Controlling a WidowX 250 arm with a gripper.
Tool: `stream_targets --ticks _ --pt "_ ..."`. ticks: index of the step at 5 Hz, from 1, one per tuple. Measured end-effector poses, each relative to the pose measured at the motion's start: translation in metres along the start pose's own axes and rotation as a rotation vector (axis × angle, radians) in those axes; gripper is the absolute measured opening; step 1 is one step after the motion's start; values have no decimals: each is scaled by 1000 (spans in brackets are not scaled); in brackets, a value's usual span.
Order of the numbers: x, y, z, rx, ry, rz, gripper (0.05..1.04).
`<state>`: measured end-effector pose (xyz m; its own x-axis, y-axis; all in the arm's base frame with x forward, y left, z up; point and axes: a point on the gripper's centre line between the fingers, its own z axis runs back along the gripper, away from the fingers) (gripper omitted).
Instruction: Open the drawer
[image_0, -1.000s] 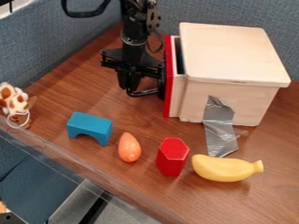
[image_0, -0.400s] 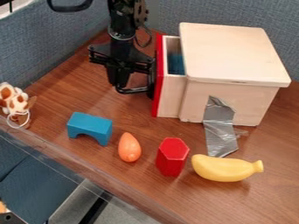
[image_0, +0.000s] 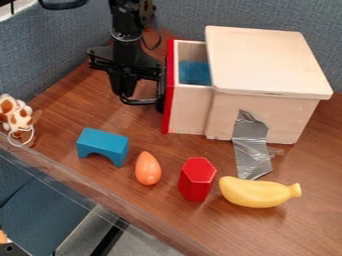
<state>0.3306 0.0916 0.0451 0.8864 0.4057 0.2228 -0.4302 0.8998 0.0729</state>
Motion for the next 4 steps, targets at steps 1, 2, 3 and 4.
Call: stream_targets --ticks 1,2,3,4 --pt "0 8 3 7 1 11 154" --pt "-2 12 2 6 5 15 154" --pt "-2 15 1 7 8 17 154" --pt "-3 18 0 6 14 21 199"
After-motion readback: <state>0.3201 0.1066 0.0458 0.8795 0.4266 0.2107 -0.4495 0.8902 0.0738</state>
